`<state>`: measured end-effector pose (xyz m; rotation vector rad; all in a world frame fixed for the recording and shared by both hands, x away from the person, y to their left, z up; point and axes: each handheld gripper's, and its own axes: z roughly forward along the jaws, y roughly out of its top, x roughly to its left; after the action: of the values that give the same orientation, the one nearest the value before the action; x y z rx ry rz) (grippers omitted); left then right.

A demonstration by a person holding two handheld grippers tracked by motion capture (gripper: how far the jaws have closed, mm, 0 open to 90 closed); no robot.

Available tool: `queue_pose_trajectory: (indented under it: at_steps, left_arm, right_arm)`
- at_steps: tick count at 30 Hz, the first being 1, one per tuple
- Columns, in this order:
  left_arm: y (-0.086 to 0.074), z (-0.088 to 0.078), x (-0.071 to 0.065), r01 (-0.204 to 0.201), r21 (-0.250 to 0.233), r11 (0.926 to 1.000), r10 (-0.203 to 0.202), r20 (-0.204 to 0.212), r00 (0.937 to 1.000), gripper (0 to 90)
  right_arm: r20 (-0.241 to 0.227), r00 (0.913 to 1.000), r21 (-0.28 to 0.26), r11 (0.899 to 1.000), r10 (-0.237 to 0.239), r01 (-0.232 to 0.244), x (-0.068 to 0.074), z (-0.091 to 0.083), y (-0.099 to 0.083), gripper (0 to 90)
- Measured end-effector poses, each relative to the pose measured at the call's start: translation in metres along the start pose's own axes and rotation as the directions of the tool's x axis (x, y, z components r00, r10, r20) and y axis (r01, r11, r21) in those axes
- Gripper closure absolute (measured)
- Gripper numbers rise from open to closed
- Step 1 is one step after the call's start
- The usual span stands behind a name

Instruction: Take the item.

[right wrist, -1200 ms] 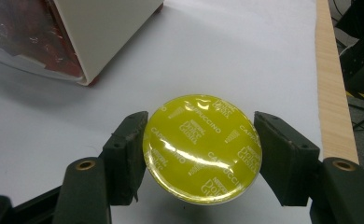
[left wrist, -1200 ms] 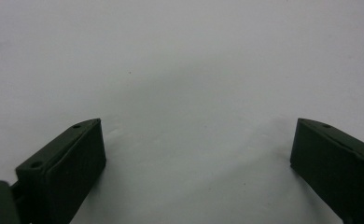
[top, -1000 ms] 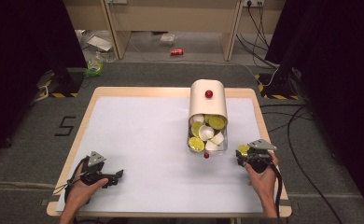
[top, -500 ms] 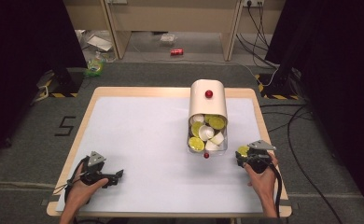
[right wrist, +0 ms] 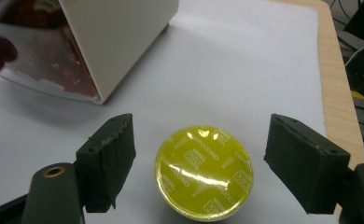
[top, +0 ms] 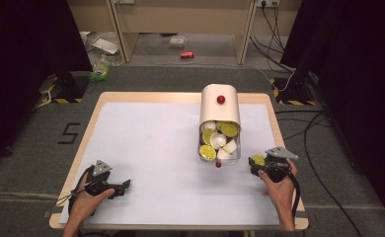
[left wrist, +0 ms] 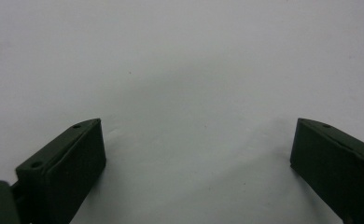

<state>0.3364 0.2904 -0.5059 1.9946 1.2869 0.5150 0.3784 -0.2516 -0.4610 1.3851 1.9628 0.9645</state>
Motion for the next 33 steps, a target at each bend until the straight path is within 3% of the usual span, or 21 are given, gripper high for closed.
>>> queue_pose_trajectory:
  at_steps: [8, 14, 33]
  left_arm:
    - [0.0, 0.0, 0.0, 0.001, 0.0, 1.0, -0.001, 0.0, 1.0, 2.6]
    - [0.0, 0.0, 0.0, 0.001, 0.0, 1.0, -0.001, 0.0, 1.0, 2.6]
    - [0.0, 0.0, 0.0, 0.001, 0.001, 1.0, -0.001, 0.001, 1.0, 2.5]
  right_arm:
    - [-0.014, 0.9998, -0.055, 0.998, 0.012, -0.013, 0.004, -0.01, 0.007, 24.6]
    - [-0.027, 0.9996, -0.104, 0.994, 0.01, -0.013, 0.011, -0.028, 0.013, 24.8]
    - [-0.036, 0.9993, -0.145, 0.989, -0.005, 0.0, 0.019, -0.043, 0.015, 25.0]
